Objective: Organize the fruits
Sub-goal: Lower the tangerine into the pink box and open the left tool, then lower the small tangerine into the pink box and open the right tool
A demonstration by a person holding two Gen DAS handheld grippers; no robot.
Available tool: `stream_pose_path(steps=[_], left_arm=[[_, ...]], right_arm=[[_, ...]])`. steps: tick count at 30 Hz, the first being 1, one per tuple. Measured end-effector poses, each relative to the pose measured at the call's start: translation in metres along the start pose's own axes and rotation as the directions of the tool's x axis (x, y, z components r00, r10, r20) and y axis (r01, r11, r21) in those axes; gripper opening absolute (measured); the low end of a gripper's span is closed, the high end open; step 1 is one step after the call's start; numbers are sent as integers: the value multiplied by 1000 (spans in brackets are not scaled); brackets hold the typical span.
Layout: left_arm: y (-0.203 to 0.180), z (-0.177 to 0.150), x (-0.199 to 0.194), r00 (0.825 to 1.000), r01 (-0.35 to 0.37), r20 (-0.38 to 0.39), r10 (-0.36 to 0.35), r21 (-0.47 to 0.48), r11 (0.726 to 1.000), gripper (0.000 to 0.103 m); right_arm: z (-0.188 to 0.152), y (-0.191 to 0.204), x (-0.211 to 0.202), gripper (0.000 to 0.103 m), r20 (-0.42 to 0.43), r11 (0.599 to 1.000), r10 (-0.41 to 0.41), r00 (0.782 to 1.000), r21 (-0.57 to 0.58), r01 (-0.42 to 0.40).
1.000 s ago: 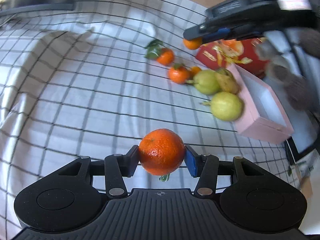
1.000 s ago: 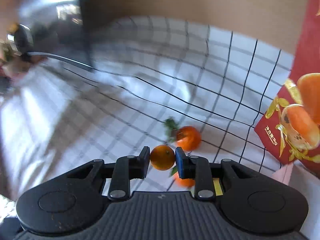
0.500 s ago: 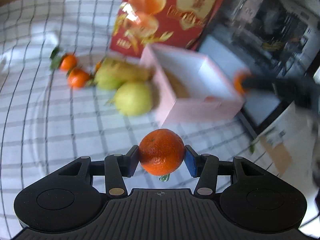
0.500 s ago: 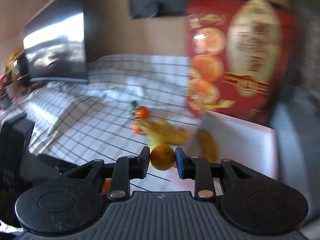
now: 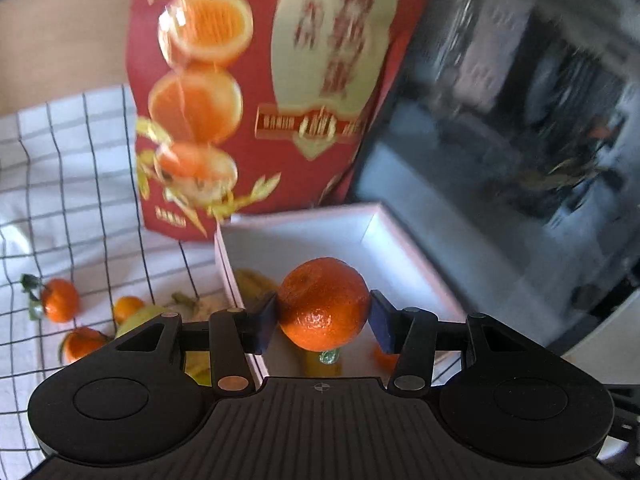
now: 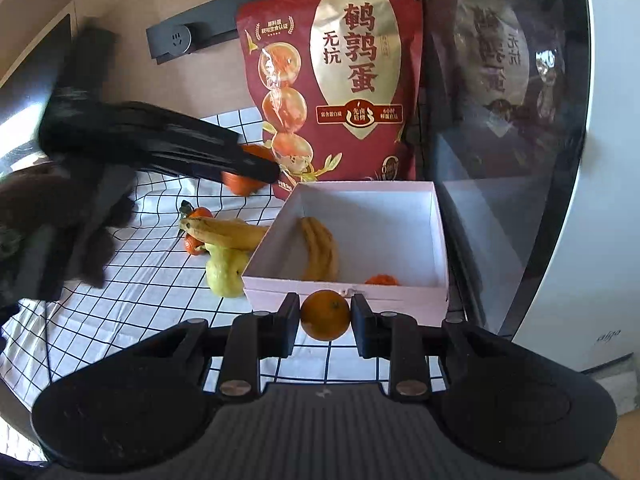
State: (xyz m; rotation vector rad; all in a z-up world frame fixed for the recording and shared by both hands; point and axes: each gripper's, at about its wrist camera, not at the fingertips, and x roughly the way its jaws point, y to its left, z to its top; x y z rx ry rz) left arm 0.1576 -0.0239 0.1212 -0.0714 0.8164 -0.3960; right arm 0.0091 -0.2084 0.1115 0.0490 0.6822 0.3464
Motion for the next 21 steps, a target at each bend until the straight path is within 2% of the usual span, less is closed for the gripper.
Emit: stream_pose_path(steps=[5,9,12,16,18,21], left_arm=[[1,-13,34,994,-68,-85,72,43,997,55],[-1,-17,28,995,-61,-67,67,86,994,52],[4,-14,15,999,-50,-8,50,48,998,52],[23,-18,-23,993,-20,117,30,-85,996,52],[34,-29,-44,987,6,162,17,-138,990,52],[42,-56,-66,985,-12,170,42,-177,984,52]], right_arm=[[0,0,4,27,-21,1000,7,1000,7,-7],[0,-2,11,27,-47,1000,4,999,23,-3],[-2,-4,19,27,-66,999,10,998,38,-7],[3,-5,25,27,-62,1000,9,998,26,-7],[11,-5,24,27,-40,1000,8,999,21,-7],[35,-4,23,27,21,1000,24,1000,11,-24]])
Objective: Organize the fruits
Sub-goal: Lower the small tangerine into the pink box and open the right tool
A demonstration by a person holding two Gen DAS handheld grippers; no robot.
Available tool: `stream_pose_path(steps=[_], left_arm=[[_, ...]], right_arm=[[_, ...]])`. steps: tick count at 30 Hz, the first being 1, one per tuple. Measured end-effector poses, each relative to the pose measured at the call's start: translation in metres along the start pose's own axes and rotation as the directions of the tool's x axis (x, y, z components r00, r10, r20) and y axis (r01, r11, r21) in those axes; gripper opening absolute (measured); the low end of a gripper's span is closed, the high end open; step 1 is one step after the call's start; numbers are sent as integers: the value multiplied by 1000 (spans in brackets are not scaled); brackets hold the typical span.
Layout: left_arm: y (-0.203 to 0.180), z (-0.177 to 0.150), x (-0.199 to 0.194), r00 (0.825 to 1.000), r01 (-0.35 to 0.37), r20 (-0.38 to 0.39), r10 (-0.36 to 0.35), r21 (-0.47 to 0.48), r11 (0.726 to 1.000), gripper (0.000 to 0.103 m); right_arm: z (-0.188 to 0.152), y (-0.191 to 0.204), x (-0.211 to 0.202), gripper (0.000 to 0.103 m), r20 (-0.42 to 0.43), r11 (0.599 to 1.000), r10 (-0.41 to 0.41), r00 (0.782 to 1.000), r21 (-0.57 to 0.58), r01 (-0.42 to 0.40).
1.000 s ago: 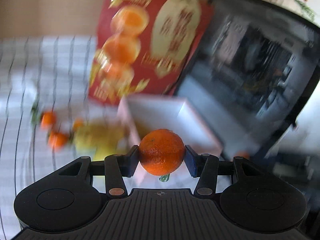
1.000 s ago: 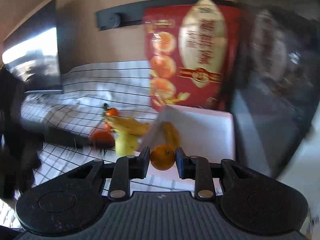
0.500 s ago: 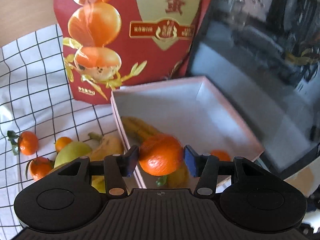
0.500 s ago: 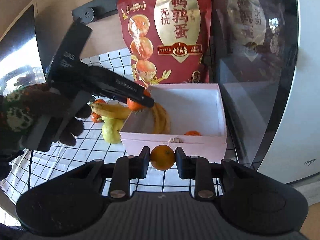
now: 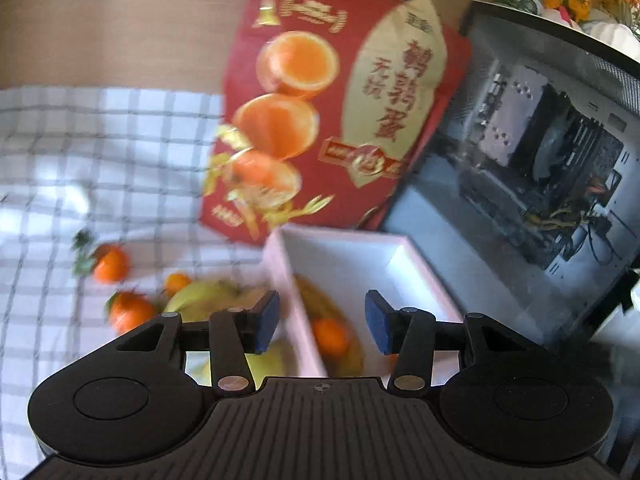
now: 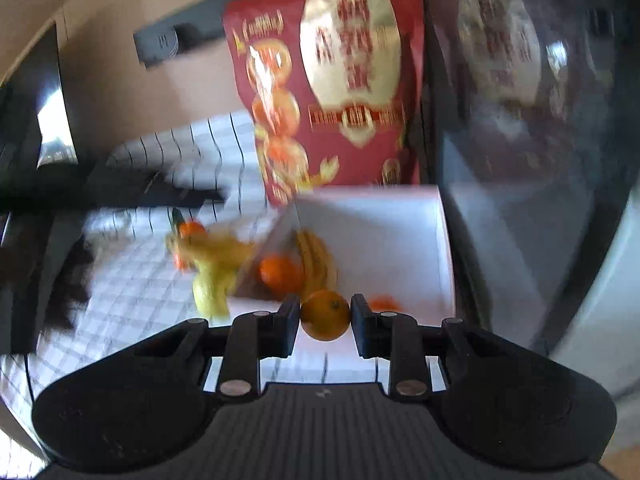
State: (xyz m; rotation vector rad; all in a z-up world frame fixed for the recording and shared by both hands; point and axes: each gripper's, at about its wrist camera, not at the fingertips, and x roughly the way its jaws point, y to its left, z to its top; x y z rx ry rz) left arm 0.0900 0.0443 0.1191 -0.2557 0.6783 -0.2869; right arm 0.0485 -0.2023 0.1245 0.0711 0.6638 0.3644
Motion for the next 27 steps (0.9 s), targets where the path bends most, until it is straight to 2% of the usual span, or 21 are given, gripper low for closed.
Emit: stream_pose_path(steps=[2,4,6,9,13,16,19,25,27], left_arm=[[6,-20,-7,999,-21,-38,21,-6,1000,52],[10,-44,-6,993,-26,-114,24,-12,1000,52],[12,-65,-3,984,-27,-177,22,-22,999,52],[12,-85,-5,976,-22,-216,14,-35,999,52],[17,-89,-18,978,-53,-200,52,-1,999,52],[26,-88,-25,978,-94,-187,89,-19,995,52],[35,-85,-30,977,-123,-177,116,-32,992,52],[40,-56,-26,987,-125,-106,123,-12,992,52],[48,-37,-19,991,-122,-66,118,-55,991,52]], right_arm=[[18,2,3,27,46,1000,26,999,-5,-26],[38,5,13,27,74,998,64,995,-6,-64],[55,9,36,27,59,996,93,994,10,-94],[69,11,71,27,13,992,125,992,35,-125],[74,15,98,31,-12,992,122,992,31,-122],[76,17,100,37,-2,989,142,990,35,-141],[77,17,101,37,-3,986,159,987,55,-159],[72,13,107,37,-43,979,172,984,119,-166],[69,8,106,37,-56,978,160,986,147,-150]])
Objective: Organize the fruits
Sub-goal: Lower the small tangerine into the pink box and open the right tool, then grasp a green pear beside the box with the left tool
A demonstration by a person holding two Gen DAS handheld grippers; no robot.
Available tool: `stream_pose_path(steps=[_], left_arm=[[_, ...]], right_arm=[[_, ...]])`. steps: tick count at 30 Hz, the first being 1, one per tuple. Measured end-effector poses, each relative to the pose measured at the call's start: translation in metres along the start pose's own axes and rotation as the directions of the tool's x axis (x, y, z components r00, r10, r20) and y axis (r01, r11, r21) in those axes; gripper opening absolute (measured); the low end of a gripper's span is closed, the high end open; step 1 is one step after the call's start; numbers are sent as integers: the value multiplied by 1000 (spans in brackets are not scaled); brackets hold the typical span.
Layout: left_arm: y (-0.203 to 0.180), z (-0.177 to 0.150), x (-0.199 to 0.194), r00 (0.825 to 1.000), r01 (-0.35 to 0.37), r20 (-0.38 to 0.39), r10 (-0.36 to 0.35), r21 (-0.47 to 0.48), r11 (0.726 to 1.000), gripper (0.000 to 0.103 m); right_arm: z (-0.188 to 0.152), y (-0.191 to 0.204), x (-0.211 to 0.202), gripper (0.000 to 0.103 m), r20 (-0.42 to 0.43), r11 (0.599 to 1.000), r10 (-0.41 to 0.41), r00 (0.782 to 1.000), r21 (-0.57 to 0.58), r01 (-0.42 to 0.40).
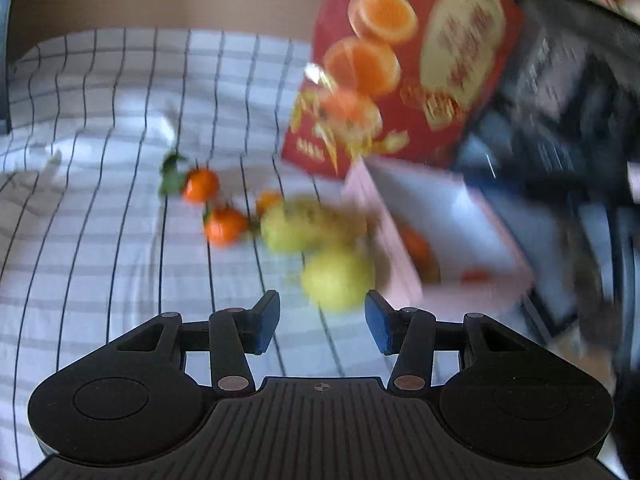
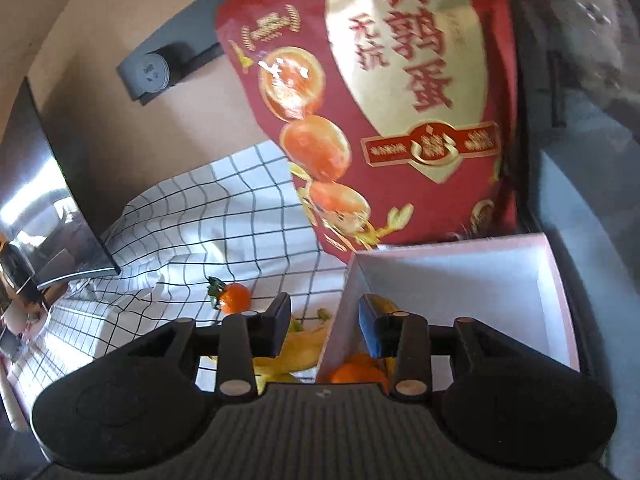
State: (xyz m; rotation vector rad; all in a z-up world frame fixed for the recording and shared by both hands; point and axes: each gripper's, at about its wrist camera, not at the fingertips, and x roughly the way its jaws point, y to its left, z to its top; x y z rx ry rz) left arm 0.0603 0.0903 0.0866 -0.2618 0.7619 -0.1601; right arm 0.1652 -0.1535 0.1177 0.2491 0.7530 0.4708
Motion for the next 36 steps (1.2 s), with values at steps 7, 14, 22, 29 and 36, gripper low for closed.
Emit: stream_pose_path(steps=[7,14,22,29,36], left_arm=[[18,47,32,997,43,64,-36,-115,992,52],[12,45,67,999,32,-13,-32,-59,998,52],[14,41,72,999,40,-25,-42,-51,998,52],[18,20,43,997,81,-5,-81,-23,996,52],[32,-12,30,998,36,-53,-40,-86,996,52]], right_arm=[[-26,-8,-16,43,-20,998,-60,998,-14,60],[-54,-16,-27,43,-58,996,-82,995,14,83],[-67,-4,-27,44,-89,998,-67,994,-25,65],[-84,35,-20,44,-88,963,-98,991,-259,72],[-84,73,-4,44,-97,872,-68,993,-490,11]])
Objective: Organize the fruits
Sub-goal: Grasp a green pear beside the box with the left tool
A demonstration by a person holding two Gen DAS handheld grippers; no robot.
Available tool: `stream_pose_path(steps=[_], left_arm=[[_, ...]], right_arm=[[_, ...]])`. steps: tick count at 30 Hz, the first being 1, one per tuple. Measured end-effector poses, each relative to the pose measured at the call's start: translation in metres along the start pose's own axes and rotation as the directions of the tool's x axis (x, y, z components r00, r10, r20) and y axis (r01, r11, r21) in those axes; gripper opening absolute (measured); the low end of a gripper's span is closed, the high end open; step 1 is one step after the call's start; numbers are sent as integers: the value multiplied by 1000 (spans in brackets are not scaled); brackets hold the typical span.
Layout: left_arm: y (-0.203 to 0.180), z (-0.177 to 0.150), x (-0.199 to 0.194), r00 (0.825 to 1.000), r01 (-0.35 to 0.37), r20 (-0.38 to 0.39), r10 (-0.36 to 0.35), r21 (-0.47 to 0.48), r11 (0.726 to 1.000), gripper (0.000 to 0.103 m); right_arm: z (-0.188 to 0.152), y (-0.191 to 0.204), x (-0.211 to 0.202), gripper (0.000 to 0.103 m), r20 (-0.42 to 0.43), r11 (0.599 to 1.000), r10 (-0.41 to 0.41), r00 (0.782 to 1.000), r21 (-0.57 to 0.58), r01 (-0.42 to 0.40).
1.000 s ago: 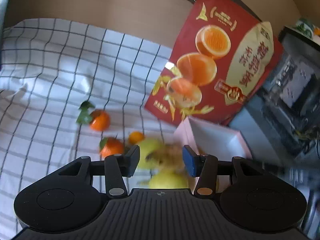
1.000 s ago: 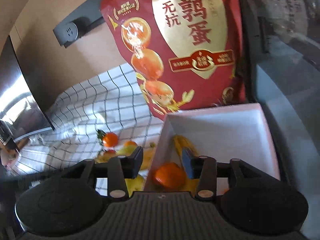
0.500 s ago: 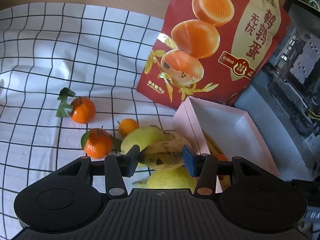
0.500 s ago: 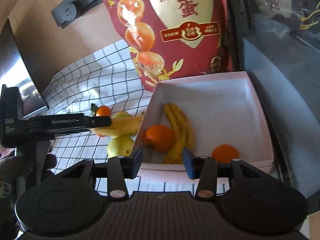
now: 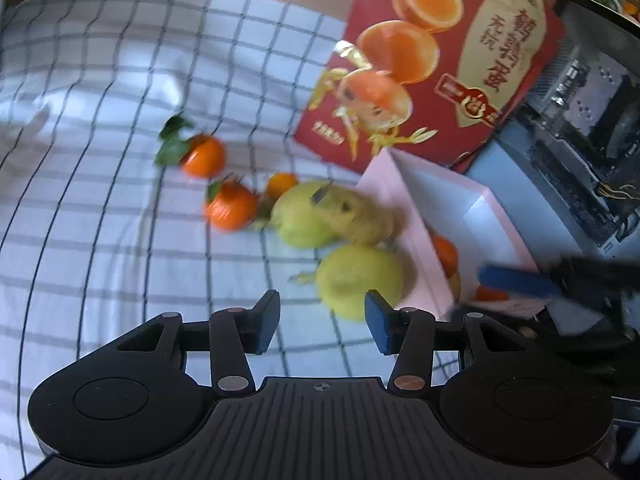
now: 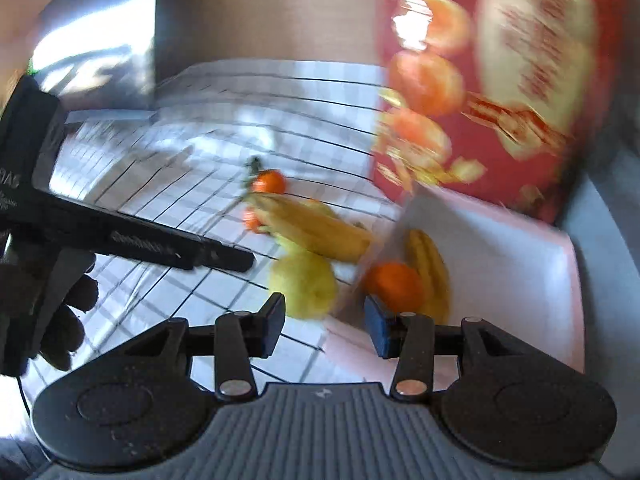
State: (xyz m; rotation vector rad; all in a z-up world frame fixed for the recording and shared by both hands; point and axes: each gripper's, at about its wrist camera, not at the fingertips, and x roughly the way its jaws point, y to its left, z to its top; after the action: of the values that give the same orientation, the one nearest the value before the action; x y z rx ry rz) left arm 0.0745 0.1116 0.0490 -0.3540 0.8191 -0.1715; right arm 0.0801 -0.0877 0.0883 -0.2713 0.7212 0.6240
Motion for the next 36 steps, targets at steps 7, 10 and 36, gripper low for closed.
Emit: stream_pose_path(steps=[7,10,36], left_arm=[[28,-24,-23,999,-27,16,29,-94,995,52],[40,-32,-31,999,-30,23,34,-146,989,52],[24,-16,-19,1000,5,17,-2,-123,992,52]], right_arm=[[26,43,62,46,-79,965,-29,996,-262,7],[30,49,81,46,-84,957,-72,994,-287,45],[-9,58,25,65,85,995,-43,996,-91,50]])
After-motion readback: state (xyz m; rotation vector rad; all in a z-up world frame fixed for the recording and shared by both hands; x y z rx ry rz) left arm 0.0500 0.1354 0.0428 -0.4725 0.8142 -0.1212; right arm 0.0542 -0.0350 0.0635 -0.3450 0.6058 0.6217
